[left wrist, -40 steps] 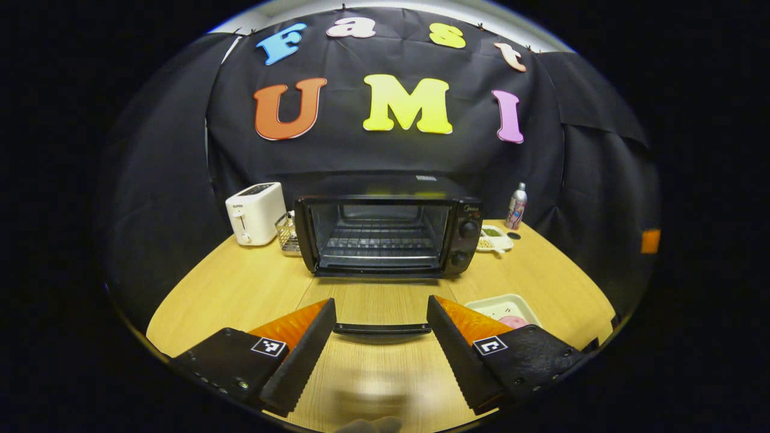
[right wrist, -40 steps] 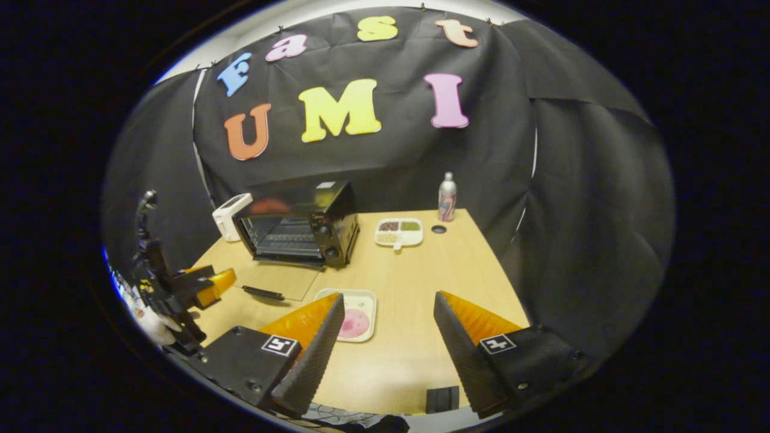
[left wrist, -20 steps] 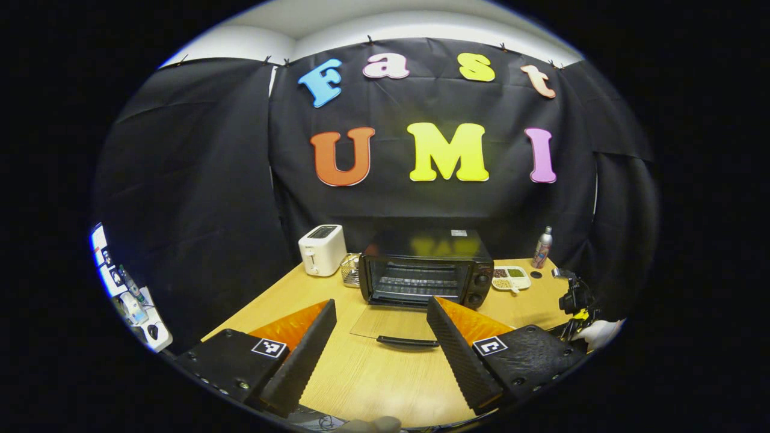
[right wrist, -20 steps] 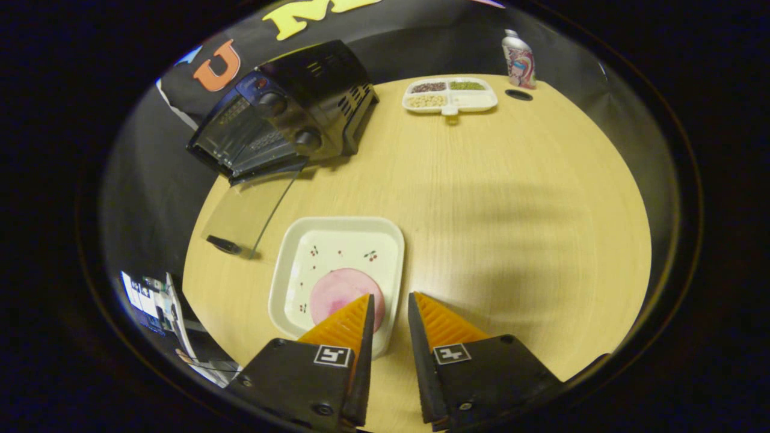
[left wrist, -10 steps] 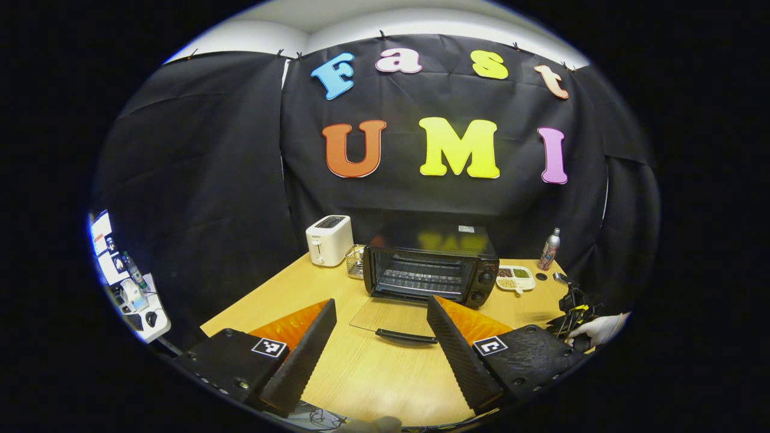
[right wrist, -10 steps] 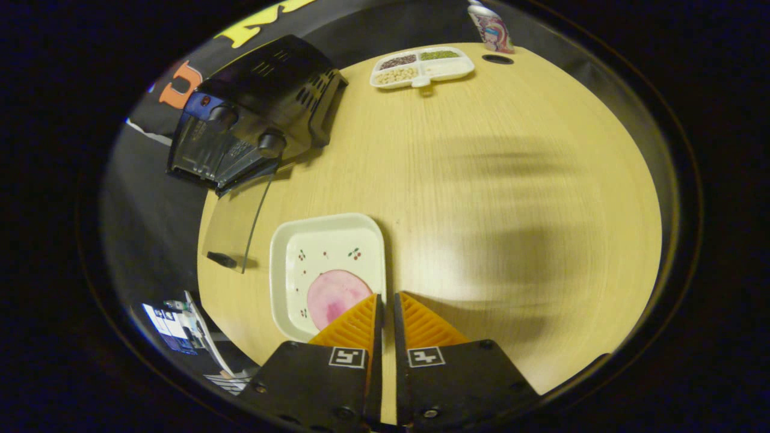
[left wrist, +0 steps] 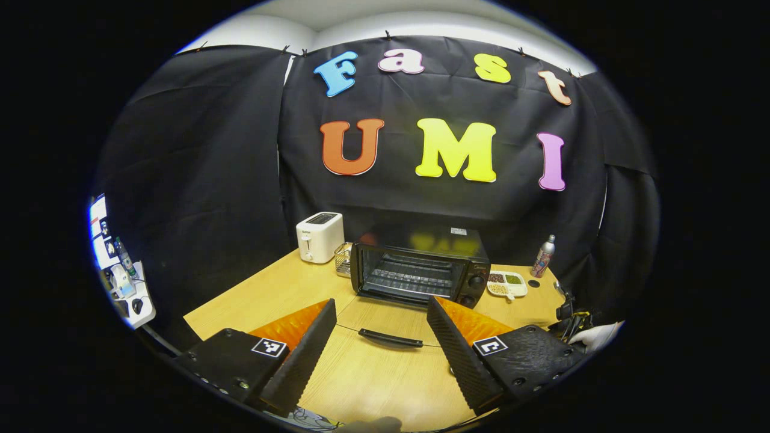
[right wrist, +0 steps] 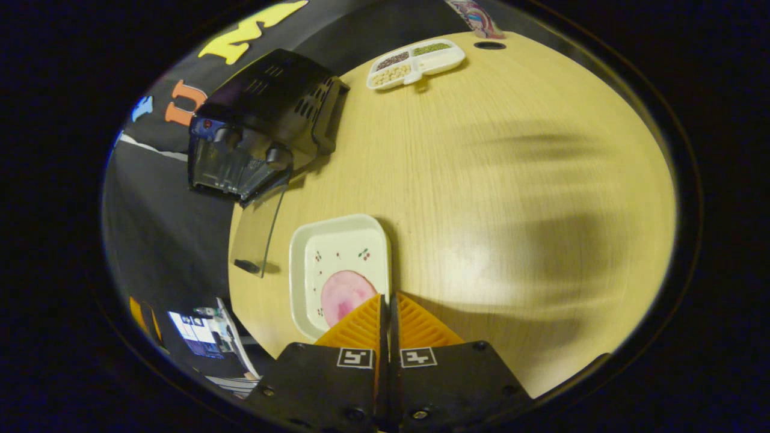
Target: Open the electric oven with the left hand, put the food in, and close the electric oven.
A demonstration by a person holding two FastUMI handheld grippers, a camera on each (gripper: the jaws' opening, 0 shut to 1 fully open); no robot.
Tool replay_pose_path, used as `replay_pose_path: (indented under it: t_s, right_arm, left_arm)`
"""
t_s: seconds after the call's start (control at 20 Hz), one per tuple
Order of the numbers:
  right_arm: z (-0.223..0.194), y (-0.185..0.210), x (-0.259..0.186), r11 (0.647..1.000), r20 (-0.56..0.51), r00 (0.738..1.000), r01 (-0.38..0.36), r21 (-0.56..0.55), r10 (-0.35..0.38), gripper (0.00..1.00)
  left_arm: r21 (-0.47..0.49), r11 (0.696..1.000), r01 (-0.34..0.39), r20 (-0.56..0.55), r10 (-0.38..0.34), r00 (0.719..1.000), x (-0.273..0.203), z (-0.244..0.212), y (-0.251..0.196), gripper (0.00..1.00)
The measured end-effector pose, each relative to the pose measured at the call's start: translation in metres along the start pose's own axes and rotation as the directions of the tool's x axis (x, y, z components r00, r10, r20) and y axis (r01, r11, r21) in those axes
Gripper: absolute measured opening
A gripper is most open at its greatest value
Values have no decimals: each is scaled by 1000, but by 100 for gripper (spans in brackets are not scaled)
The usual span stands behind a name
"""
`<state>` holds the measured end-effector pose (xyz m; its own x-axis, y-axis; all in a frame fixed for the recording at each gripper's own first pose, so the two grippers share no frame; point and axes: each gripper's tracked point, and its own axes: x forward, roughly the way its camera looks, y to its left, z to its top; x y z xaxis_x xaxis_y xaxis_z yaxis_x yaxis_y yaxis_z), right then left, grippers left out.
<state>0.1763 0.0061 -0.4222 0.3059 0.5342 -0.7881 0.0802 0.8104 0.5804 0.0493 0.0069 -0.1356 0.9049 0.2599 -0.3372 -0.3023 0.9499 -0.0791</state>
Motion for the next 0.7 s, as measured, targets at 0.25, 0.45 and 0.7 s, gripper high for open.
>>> replay_pose_path:
  t_s: [0.25,0.45,0.7]
  right_arm:
    - [10,2,-20,999,101,995,-18,42,14,1]
    - [14,38,-49,993,184,981,-73,96,55,2]
    - [15,93,-62,970,300,953,-120,213,53,4]
  left_arm:
    - [22,999,25,1,-25,1000,1,6,3,97]
    - [68,996,50,22,-52,998,7,16,12,97]
    - [124,984,126,35,-132,991,14,29,25,97]
